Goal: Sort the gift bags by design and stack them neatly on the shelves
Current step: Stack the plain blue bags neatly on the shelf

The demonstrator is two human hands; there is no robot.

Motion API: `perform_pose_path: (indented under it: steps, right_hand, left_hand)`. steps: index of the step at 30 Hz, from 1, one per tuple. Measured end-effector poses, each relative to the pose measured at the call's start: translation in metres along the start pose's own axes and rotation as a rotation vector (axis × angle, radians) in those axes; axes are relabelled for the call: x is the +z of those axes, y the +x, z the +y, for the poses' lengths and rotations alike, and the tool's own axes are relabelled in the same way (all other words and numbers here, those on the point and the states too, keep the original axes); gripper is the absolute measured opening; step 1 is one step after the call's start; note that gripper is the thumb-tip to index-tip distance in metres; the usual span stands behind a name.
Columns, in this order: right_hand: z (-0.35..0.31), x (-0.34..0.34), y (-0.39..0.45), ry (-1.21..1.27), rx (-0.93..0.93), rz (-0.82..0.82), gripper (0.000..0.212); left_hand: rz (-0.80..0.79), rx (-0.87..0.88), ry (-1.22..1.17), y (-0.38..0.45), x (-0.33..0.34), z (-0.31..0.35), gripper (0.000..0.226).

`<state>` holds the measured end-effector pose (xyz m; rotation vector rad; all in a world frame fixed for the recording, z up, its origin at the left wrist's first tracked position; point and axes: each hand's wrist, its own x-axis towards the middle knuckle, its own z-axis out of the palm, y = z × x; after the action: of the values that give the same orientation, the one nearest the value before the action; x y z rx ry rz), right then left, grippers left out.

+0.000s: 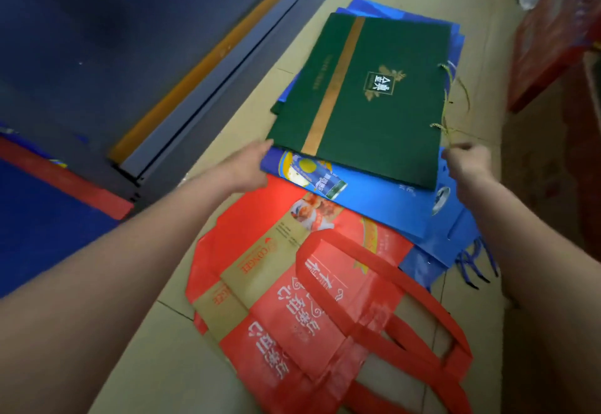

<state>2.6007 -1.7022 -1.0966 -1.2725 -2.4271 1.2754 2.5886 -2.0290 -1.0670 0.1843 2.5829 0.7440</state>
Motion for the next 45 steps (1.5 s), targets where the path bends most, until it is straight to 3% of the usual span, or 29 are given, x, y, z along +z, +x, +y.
perform_pose_path:
  steps: [4,7,9,13,16,20,23,26,30,33,34,36,39,41,43,45]
  right_hand:
    - [0.025,0.032,-0.039,-0.119,-0.002,-0.187,0.008]
    - [0.006,0.057,-0.078,-0.057,-0.055,-0.327,0.023]
    - [-0.02,0.075,-0.115,0.025,-0.091,-0.483,0.02]
    - [-0.074,0.116,-0.228,0.054,-0.266,-0.791,0.016]
    - [-0.097,0.143,-0.34,0.001,-0.449,-1.149,0.018]
    - [-0.094,0.182,-0.479,-0.195,-0.689,-1.528,0.019]
    - [-0.074,0.208,-0.568,-0.343,-0.862,-1.691,0.026]
    - [-0.054,0.217,-0.628,-0.425,-1.064,-1.768,0.04]
    - [-0.043,0.213,-0.644,-0.508,-1.22,-1.805,0.047]
    - [-0.044,0.204,-0.635,-0.448,-1.129,-1.878,0.052]
    - [-0.046,0.199,-0.632,-0.378,-1.036,-1.91,0.054]
    - [-0.05,0.192,-0.629,-0.228,-0.846,-1.945,0.056]
    - [-0.042,0.184,-0.632,-0.288,-0.868,-1.921,0.055]
    - [-0.032,0.183,-0.635,-0.427,-0.955,-1.879,0.059]
    - [-0.024,0.184,-0.638,-0.498,-0.979,-1.875,0.063]
    - [-0.02,0.184,-0.643,-0.471,-0.919,-1.901,0.065]
  left_hand:
    - [-0.008,-0.07,0.135,-0.052,0.006,-0.074,0.074]
    - [0.109,-0.193,0.14,-0.109,-0.002,-0.126,0.07]
    - [0.206,-0.237,0.155,-0.15,-0.007,-0.15,0.064]
    - [0.366,-0.061,0.204,-0.238,-0.01,-0.169,0.055]
    - [0.511,-0.004,0.256,-0.313,-0.018,-0.193,0.054]
    - [0.696,-0.33,0.281,-0.429,-0.036,-0.255,0.057]
    - [0.615,-0.717,0.347,-0.51,-0.038,-0.292,0.061]
    - [0.355,-0.971,0.335,-0.564,-0.031,-0.319,0.063]
    - [0.375,-0.941,0.218,-0.582,-0.035,-0.338,0.046]
    - [0.545,-0.776,-0.118,-0.573,-0.043,-0.335,0.012]
    - [0.612,-0.679,-0.236,-0.565,-0.047,-0.328,0.022]
    - [0.656,-0.536,-0.347,-0.545,-0.057,-0.31,0.019]
    - [0.466,-0.521,-0.239,-0.533,-0.062,-0.304,0.013]
    - [0.271,-0.643,-0.183,-0.537,-0.049,-0.315,0.021]
    - [0.117,-0.792,0.042,-0.542,-0.03,-0.318,0.034]
    - [0.155,-0.845,0.116,-0.542,-0.019,-0.314,0.035]
